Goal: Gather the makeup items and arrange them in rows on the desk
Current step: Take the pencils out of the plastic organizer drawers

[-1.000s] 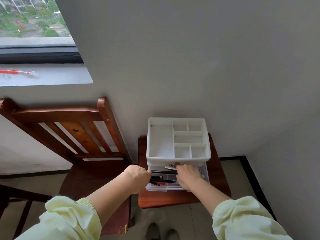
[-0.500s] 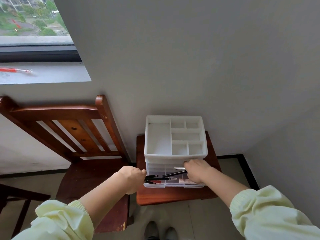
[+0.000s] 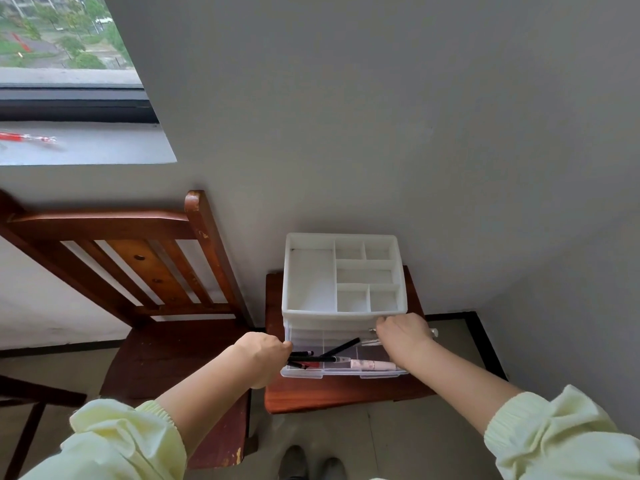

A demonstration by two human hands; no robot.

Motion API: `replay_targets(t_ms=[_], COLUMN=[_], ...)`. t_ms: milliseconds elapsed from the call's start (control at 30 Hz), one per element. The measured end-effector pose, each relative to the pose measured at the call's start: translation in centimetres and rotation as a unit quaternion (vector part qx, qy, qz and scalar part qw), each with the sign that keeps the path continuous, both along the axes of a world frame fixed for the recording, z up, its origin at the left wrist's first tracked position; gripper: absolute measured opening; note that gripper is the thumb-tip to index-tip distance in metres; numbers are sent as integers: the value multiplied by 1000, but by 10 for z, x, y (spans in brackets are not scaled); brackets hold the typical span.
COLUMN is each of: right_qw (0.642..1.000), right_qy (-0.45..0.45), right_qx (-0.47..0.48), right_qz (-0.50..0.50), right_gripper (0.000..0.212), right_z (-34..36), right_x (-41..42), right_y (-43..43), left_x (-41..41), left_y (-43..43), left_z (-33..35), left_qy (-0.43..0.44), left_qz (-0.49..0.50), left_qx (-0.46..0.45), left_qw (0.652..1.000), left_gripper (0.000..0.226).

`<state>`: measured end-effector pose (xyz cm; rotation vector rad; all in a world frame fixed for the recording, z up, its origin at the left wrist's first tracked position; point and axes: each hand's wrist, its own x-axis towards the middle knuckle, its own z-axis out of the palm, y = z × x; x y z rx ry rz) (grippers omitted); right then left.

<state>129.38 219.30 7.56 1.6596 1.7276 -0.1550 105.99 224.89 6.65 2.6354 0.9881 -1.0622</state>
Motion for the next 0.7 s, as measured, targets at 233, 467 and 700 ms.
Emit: replay_targets(t_ms=[233, 467, 700], right_qw=[995, 980, 978], right_qy=[97, 192, 203], right_qx=[5, -24, -45], right_qz=[6, 44, 33], right_gripper=[22, 57, 32], right_z=[14, -21, -30], right_x=[-5, -42, -47], right_y=[-2, 14, 28], left_x=[4, 6, 13], left_y=[-1, -3, -5], left_z=[7, 11, 11], left_qy=[-6, 8, 23], left_qz=[1, 10, 4], left_qx=[-13, -28, -17], left_qw=[1000, 1000, 1000], left_gripper=[40, 40, 41])
